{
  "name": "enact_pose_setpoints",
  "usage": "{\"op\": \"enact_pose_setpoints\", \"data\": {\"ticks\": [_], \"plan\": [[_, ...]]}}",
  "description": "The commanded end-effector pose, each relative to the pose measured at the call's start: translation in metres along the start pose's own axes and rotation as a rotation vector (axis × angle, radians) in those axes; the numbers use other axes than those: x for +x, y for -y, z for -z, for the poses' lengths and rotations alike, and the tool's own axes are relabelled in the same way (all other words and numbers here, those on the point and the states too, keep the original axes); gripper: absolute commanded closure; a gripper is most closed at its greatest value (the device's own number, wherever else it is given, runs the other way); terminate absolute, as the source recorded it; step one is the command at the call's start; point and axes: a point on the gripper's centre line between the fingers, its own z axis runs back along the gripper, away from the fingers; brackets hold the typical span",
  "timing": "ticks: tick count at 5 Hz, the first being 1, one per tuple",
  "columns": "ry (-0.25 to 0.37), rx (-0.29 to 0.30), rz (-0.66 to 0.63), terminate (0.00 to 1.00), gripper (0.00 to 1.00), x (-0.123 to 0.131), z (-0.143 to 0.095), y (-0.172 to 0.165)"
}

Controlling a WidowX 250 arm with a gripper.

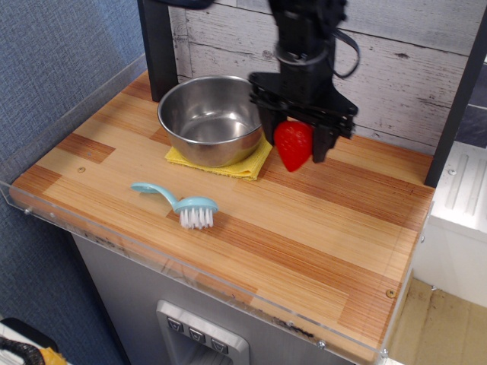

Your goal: Move strawberry to upper right corner

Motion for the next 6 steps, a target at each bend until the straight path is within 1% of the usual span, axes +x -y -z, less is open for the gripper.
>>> {"op": "enact_pose_setpoints", "data": {"ticks": [1, 2, 3, 4, 5, 6], "plan": [[-0.009, -0.047, -0.030, 0.00, 1.00, 0.048, 0.032, 0.012], [-0.032, -0.084, -0.012, 0.00, 1.00, 0.048, 0.046, 0.033], [-0.065, -0.105, 0.009, 0.00, 1.00, 0.039, 0.050, 0.049], [-0.078, -0.105, 0.030, 0.00, 0.00, 0.025, 0.040, 0.059], [-0.046, -0.091, 0.041, 0.00, 0.00, 0.024, 0.022, 0.063], [0.021, -0.060, 0.031, 0.00, 0.00, 0.032, -0.011, 0.058]]}}
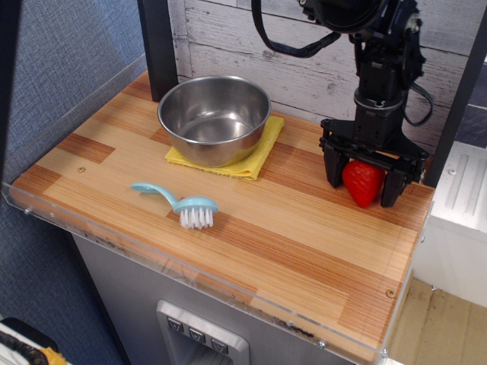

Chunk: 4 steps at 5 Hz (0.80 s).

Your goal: Move strawberry to upper right corner

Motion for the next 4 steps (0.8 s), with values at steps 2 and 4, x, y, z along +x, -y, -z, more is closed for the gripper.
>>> {"op": "enact_pose_setpoints", "data": {"ticks": [2, 4], "plan": [[0.216, 0.064, -0.018, 0.00, 0.00, 0.018, -0.116, -0.007], [0.085, -0.018, 0.016, 0.00, 0.00, -0.015, -0.143, 0.016]]}}
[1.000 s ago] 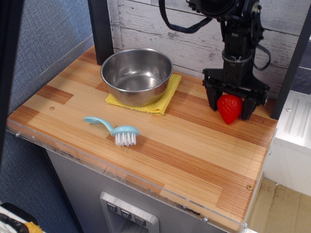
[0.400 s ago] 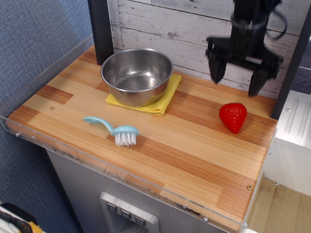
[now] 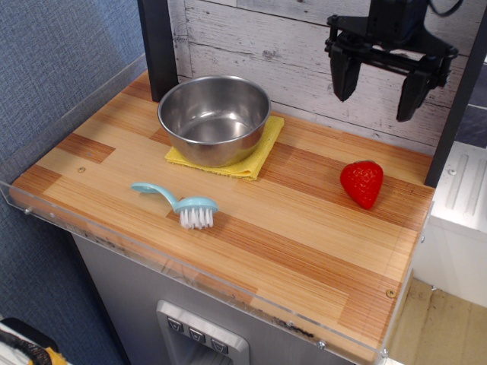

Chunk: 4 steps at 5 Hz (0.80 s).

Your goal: Move strawberry to upper right corner

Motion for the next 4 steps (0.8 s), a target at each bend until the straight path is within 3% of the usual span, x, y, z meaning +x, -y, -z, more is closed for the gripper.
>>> {"op": "enact_pose_setpoints", "data": {"ticks": [1, 3, 4], "plan": [[0.045, -0.059, -0.001, 0.00, 0.00, -0.046, -0.052, 0.014], [0.019, 0.003, -0.015, 0.00, 0.00, -0.076, -0.053, -0.007], [0.020, 0.006, -0.038, 0.00, 0.00, -0.083, -0.050, -0.025]]}}
